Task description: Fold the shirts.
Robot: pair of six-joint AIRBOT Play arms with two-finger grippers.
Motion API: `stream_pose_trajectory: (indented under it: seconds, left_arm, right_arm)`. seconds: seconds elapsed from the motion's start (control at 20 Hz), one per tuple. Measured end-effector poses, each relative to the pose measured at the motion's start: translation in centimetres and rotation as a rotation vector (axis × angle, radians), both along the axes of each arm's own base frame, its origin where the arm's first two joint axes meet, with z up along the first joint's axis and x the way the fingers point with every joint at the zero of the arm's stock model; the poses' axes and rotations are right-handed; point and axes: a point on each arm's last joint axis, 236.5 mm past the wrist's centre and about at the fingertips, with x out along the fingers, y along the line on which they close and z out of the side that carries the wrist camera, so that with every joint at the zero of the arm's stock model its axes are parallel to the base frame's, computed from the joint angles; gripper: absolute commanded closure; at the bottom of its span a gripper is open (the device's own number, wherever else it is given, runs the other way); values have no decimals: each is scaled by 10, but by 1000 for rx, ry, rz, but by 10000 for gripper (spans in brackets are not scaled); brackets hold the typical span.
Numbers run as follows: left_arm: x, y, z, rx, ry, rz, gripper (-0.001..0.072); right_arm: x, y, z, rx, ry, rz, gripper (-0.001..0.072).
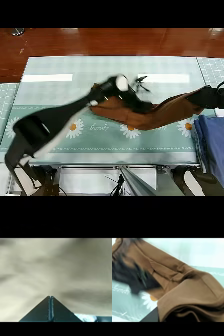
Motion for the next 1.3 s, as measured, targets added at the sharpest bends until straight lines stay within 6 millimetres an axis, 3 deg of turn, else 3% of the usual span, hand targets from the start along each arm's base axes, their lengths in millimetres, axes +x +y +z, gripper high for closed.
stream_pose_trajectory:
  seconds: [0.15, 0.3, 0.45, 0.6, 0.75, 0.95, 1.0, 1.05, 1.2, 1.3]
  left_arm:
    - [56, 71, 42, -5, -5, 109, 691]
    - [98, 157, 97, 5, -109, 234, 690]
    - [97, 243, 145, 57, -259, 365, 691]
    - [50, 298, 166, 97, -374, 461, 690]
    - [-14, 326, 155, 108, -419, 537, 690]
    - [-82, 338, 120, 71, -384, 627, 690]
    - [-92, 338, 113, 59, -372, 645, 691]
    - [-100, 339, 104, 54, -361, 661, 691]
    - [-110, 340, 89, 45, -334, 689, 690]
    - [-109, 340, 84, 42, -327, 705, 690]
  right_arm:
    - [6, 16, 5, 56, -15, 27, 688]
    - [19, 54, 1, 115, -14, 115, 688]
    - [38, 110, -14, 156, 9, 219, 688]
    - [63, 172, -35, 173, 49, 317, 688]
    - [87, 234, -63, 181, 102, 395, 688]
    - [113, 298, -103, 204, 150, 443, 676]
    - [118, 309, -111, 214, 159, 443, 440]
    - [124, 319, -121, 225, 171, 439, 70]
    - [138, 335, -131, 262, 184, 430, 83]
    - [153, 324, -120, 277, 179, 418, 84]
